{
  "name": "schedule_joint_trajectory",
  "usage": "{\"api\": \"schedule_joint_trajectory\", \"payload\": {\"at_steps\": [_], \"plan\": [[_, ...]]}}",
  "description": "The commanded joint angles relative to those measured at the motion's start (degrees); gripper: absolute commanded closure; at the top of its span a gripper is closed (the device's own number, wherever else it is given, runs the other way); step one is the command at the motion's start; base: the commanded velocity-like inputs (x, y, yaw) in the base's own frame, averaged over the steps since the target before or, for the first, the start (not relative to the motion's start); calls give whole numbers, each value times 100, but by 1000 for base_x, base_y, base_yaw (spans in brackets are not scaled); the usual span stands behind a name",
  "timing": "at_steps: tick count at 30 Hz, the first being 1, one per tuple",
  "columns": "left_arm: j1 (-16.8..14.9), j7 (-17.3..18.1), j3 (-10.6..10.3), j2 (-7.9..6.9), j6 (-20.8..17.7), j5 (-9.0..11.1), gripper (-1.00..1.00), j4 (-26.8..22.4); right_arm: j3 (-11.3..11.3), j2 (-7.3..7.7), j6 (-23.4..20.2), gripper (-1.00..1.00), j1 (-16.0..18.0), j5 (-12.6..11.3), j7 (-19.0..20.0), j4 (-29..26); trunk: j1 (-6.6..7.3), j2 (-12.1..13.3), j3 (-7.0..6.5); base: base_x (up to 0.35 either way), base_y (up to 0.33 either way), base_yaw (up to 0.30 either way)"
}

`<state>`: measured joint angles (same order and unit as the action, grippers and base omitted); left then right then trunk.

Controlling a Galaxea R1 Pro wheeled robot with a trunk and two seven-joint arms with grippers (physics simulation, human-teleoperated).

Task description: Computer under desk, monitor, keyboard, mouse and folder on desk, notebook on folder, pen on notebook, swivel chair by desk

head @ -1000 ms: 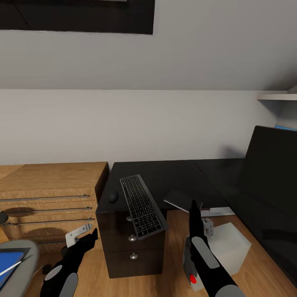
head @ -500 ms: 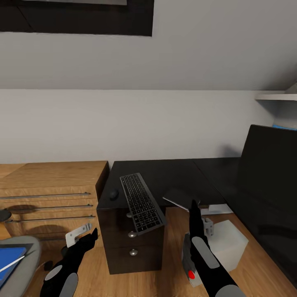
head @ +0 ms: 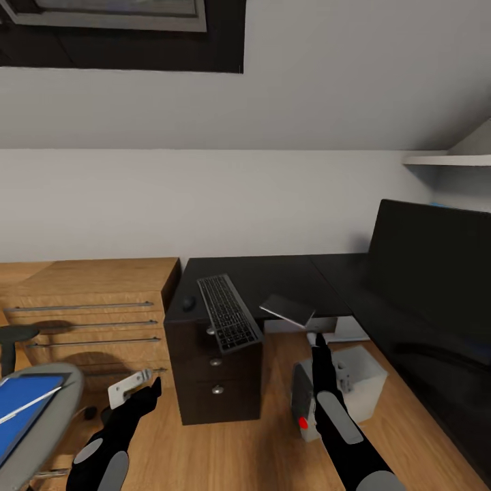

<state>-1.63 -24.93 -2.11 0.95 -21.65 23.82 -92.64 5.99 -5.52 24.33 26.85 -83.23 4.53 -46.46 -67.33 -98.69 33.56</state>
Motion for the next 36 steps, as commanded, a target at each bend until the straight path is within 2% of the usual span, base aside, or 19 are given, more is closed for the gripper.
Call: {"api": "schedule_joint_trajectory", "payload": {"at_steps": [1, 7, 11, 15, 16, 19, 20, 25, 31, 32, 34, 35, 36], "plan": [[-4, -47, -6, 0, -14, 53, -100, -9, 17, 2, 32, -100, 5, -61, 6, 5, 4, -3, 6, -327, -112, 0], [-4, -47, -8, -4, -23, 53, -100, -9, 17, 33, 29, -100, 4, 2, -352, 5, 4, -3, 6, -324, -139, 0], [-4, -47, -18, -1, -40, 56, -100, -5, 21, 161, 29, -100, 5, 244, -716, 1, 4, -3, 6, -222, -126, 0], [-4, -47, -25, -1, -47, 60, -100, 43, 25, 196, 11, -100, 5, 523, -1060, 2, 26, 37, -12, -81, -46, 0], [-4, -47, -24, -5, -50, 62, -100, 126, 35, 204, -15, -100, 5, 705, -1239, 13, 48, 77, -30, -36, -21, 0], [-1, -50, -21, -21, -49, 56, -100, 352, 74, 206, -49, -100, 5, 1023, -1469, 116, 114, 197, -84, -23, -13, 0], [1, -49, -20, -45, -49, 52, -100, 567, 125, 199, -61, -100, 5, 1261, -1578, 314, 136, 237, -102, -12, -7, 0], [4, -38, -27, -85, -15, 26, -100, 1291, 321, 176, -41, -100, 11, 1958, -1705, 1080, 246, 438, -192, -6, -4, 0], [12, -33, -79, -84, 21, 7, -100, 2061, 597, 110, 18, -100, 19, 2944, -1751, 1814, 377, 678, -299, -2, -1, 0], [16, -37, -133, -85, 27, 4, -100, 2331, 660, 84, 57, -100, 20, 3264, -1759, 2064, 399, 719, -317, 0, 0, 0], [18, -39, -192, -87, 34, 0, -100, 2606, 700, 65, 130, -100, 21, 3552, -1763, 2343, 443, 799, -353, 0, 0, 0], [21, -33, -267, -92, 58, 0, -100, 3122, 738, 46, 339, -100, 22, 3926, -1774, 2988, 465, 839, -371, 0, 0, 0], [21, -32, -280, -91, 73, 0, -100, 3255, 743, 44, 384, -100, 22, 3979, -1775, 3149, 487, 879, -389, 0, 0, 0]]}}
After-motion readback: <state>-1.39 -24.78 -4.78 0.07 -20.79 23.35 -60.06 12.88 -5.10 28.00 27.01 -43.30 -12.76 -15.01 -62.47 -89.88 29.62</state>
